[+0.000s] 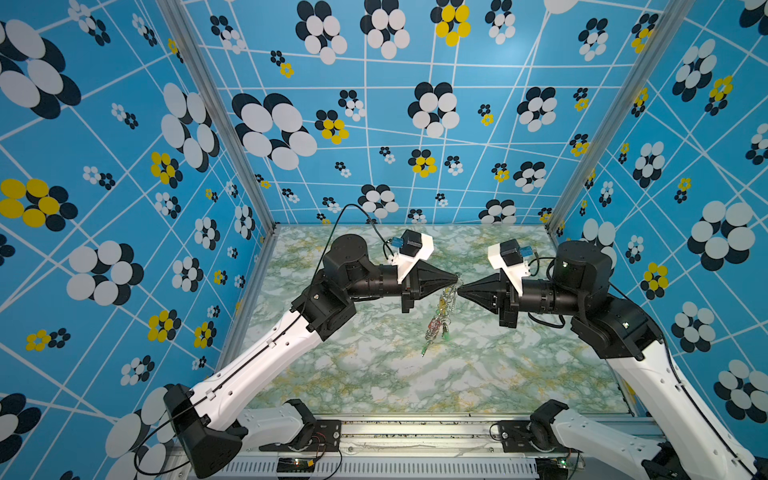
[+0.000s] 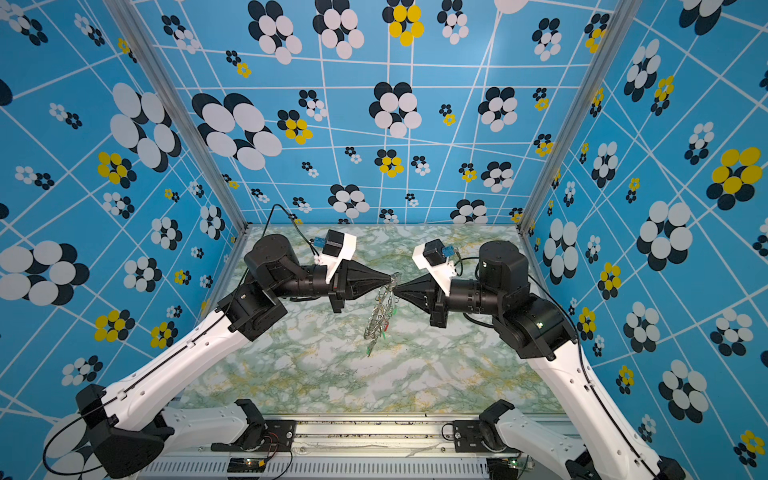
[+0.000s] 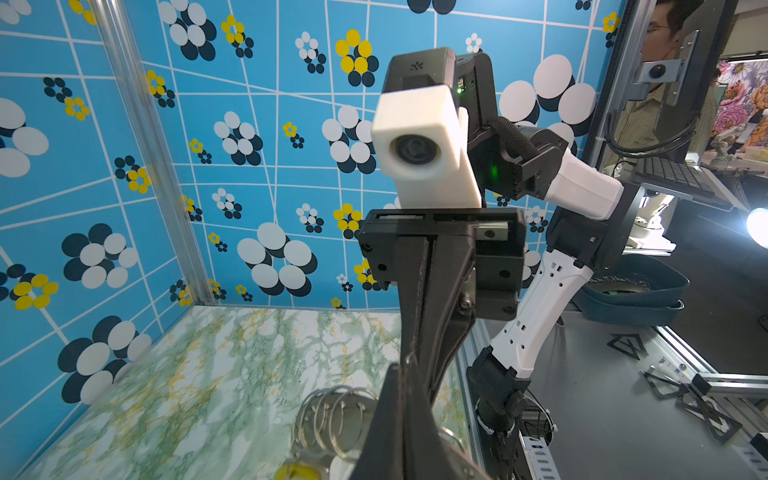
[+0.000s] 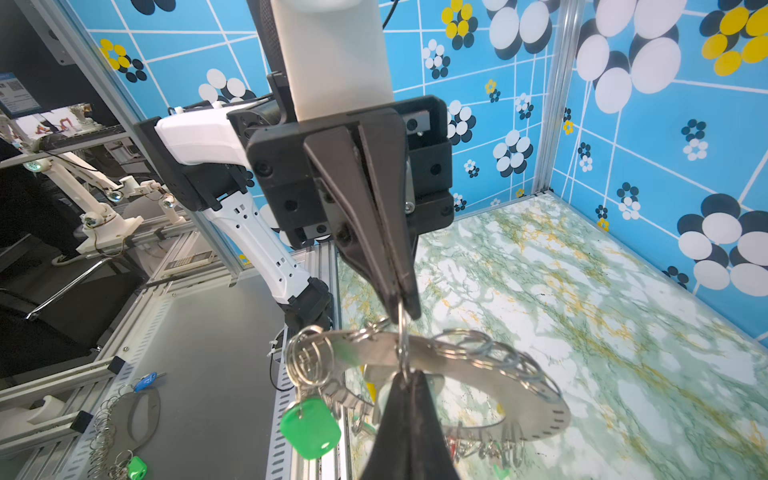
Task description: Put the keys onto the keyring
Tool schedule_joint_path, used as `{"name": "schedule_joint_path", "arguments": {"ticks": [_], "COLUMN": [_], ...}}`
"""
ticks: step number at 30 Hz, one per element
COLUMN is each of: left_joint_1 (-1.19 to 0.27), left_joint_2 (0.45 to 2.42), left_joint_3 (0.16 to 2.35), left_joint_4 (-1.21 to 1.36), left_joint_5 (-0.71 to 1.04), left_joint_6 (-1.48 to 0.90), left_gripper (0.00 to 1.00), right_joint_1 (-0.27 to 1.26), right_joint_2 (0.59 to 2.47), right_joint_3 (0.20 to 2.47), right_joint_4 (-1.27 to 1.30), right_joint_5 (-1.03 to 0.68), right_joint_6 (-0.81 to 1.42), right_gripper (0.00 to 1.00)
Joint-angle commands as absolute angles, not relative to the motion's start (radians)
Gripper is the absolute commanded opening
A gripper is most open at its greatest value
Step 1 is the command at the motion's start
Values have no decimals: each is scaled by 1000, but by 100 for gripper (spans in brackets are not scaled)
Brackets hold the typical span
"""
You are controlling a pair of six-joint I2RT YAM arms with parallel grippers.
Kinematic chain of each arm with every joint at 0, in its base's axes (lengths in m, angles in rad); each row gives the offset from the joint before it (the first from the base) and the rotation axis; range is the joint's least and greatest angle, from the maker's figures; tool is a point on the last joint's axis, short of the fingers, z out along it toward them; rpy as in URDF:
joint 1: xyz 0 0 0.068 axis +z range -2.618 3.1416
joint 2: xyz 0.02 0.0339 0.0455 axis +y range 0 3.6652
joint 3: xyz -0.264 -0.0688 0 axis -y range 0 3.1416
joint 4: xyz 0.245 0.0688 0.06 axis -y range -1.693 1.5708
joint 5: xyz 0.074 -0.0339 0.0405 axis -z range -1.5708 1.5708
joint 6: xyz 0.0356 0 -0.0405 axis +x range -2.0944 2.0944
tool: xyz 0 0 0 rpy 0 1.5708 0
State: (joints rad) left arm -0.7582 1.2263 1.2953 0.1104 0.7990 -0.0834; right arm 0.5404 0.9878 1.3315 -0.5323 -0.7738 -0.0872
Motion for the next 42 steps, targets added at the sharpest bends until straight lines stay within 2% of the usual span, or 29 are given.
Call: {"name": "schedule_joint_path", "arguments": {"ticks": [1,16,17,21,25,34,42], "left_joint_1": [-746,-747,-747,-746,-742,-736,-738], "left_joint_2": [1206,1259,1260,1254,1243,1225,1223], "left_joint_3": [1293,1272,1271,1271,1263,1229,1214], "left_joint_4": [298,429,432,427,426,475,494], "left_joint_5": [758,784,785,790,796,813,837], "left_joint_6": [-124,-198,-200,-195,-189,-201,-209], "left_gripper": [0,0,0,0,0,0,0], "right_joint_1": [541,571,571,569,552,498,481], "right_joint_2": [974,991,991,981,958,920,922], "right_joint_3": [1289,1224,1224,1246,1275,1335,1326], "right_joint_4": [-477,-276,-275,-347,-435,-554,-448], "right_joint_5": [-822,-851,-851,-806,-746,-713,-745], "right_joint_6": [-21,107,106,51,-9,-74,-21], "right_gripper": [0,0,1,18,28,37,39]}}
